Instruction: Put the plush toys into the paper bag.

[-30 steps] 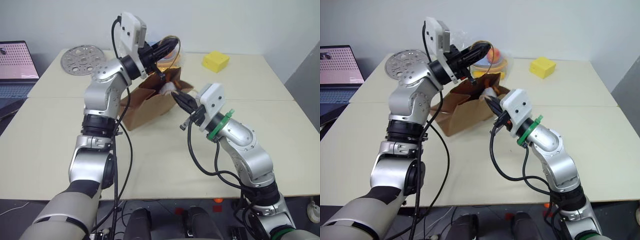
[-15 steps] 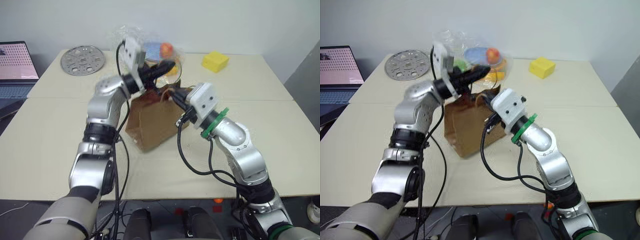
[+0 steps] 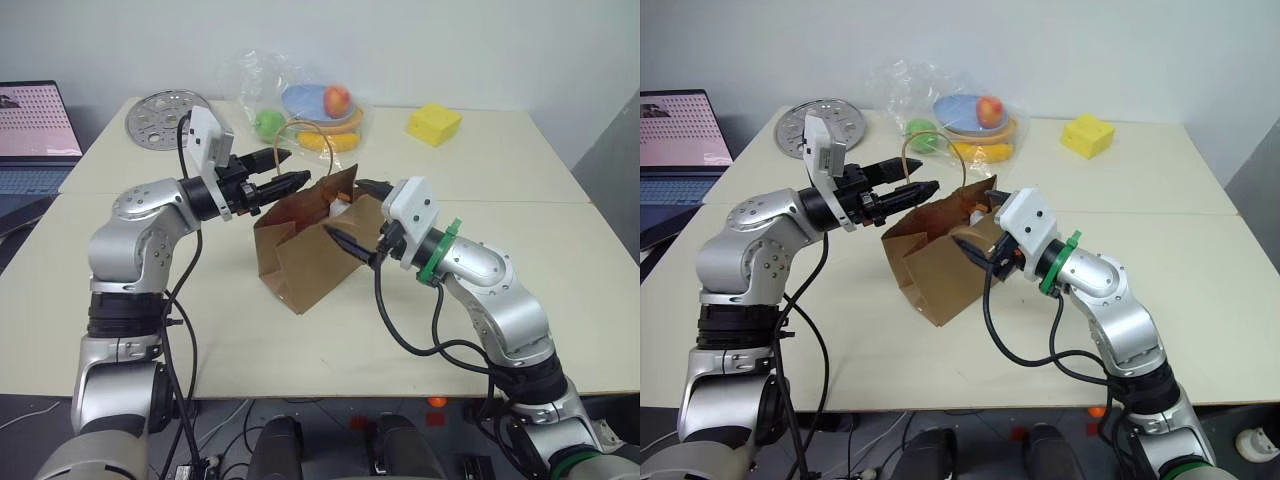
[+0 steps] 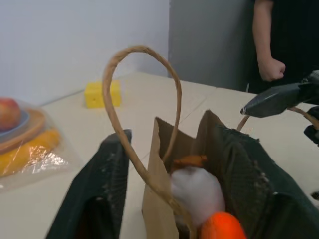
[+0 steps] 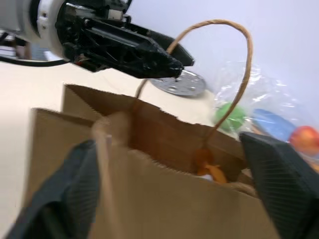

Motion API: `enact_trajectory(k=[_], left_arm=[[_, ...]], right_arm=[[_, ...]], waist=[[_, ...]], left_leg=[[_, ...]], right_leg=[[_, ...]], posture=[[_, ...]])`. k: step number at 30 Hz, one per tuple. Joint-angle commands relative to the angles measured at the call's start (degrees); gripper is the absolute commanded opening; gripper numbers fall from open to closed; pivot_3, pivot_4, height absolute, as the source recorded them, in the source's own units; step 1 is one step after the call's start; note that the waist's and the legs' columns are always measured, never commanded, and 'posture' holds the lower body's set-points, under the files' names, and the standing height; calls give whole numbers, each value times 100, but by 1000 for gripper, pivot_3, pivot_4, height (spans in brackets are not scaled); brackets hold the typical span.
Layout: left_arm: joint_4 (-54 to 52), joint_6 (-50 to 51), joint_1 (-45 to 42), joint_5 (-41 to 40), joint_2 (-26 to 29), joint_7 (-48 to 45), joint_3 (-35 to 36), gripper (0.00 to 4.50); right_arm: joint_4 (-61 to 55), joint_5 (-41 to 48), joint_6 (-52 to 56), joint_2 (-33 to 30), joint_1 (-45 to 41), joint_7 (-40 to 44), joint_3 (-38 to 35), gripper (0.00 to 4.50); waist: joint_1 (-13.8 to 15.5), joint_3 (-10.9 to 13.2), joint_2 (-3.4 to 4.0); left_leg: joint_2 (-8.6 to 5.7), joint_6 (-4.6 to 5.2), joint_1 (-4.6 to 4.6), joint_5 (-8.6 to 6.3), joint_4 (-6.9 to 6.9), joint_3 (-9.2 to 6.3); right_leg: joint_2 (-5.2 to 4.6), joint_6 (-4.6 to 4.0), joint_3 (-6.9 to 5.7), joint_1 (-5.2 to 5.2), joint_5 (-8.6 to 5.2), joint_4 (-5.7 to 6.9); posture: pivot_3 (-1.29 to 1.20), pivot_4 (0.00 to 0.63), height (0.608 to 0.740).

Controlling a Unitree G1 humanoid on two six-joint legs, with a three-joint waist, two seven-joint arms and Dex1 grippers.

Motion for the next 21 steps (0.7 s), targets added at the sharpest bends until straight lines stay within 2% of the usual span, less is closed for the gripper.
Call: enact_trajectory(k=[1, 2, 6, 9, 12, 15, 21], left_arm=[[-794, 506, 269, -456, 453, -63, 405, 4235], [-953, 587, 387, -541, 560, -38, 496, 4457], [-1407, 841, 938, -838, 832, 124, 944, 4457], [-1747, 1013, 1374, -1021, 931, 280, 1196, 4457], [-2153, 1227, 1834, -1296, 891, 463, 1403, 4457], [-2469, 1023, 2349, -1046, 782, 676, 1207, 4457], [-2565, 661, 2719, -880, 440, 862, 857, 4457]], right_arm=[[-515, 607, 206, -339, -176, 546, -333, 4500], [-591, 780, 304, -500, -190, 717, -381, 4500], [-785, 1327, 608, -1104, -263, 1227, -665, 4500], [-828, 1770, 954, -1316, -440, 1236, -992, 4500], [-861, 2538, 1680, -1377, -691, 924, -1550, 4500], [-830, 3711, 2668, -1486, -935, 479, -2292, 4500], [-925, 4613, 3323, -1861, -954, 24, -2683, 4500]], waist=[[-3, 0, 0], [-1, 0, 0], [3, 0, 0], [7, 0, 0], [8, 0, 0], [10, 0, 0], [29, 0, -1]], left_leg=[[0, 0, 0, 0, -1, 4], [0, 0, 0, -1, -1, 6], [0, 0, 0, -1, -2, 5], [2, 0, 3, -1, -1, 3], [2, 0, 5, 0, 0, 6], [6, 0, 4, -1, -2, 7], [3, 0, 3, -1, -2, 11]], right_leg=[[-1, 0, 3, 0, 0, -3], [-4, 0, 4, 0, 0, -4], [-6, -4, 2, 1, -2, -6], [-8, -12, -1, 1, -7, -4], [-9, -14, 3, 1, -8, -3], [-21, -16, 5, 2, -9, -4], [-33, -23, 8, 5, -13, -11]], posture=[[0, 150, 740], [0, 150, 740], [0, 150, 740], [0, 150, 740], [0, 150, 740], [0, 150, 740], [0, 150, 740]])
